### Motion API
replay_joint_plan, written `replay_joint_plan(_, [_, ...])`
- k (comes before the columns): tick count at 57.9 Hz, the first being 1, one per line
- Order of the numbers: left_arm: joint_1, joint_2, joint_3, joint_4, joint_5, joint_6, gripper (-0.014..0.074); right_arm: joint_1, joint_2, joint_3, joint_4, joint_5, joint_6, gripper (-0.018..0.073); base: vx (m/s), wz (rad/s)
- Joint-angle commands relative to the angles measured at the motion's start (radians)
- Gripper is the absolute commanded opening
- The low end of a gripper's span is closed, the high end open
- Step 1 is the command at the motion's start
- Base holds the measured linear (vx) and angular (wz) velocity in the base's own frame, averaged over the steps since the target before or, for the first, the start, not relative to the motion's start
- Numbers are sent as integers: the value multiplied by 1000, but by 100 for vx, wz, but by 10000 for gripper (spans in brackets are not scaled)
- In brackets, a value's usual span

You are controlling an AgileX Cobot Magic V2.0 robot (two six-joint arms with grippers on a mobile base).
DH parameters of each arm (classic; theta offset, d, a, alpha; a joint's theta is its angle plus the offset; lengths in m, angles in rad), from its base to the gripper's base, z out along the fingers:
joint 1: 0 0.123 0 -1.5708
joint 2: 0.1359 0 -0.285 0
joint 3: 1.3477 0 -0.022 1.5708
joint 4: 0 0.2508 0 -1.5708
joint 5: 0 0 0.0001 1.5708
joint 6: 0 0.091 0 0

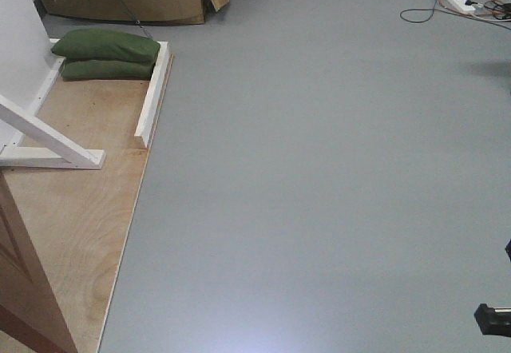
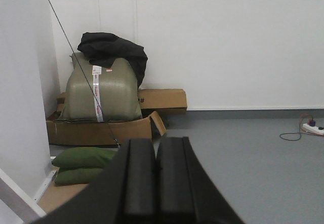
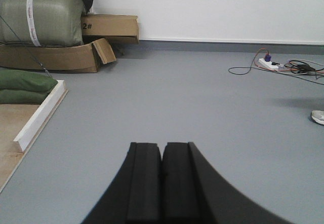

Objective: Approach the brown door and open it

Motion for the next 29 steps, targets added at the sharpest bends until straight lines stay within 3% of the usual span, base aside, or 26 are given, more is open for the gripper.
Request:
replay_joint_plan(1, [0, -13, -17, -2, -85, -2, -6, -2, 13, 4, -6, -83, -5, 0, 1, 0])
replay_joint_plan(29, [0, -13, -17, -2, -85, -2, -6, -2, 13, 4, -6, -83, -5, 0, 0, 0])
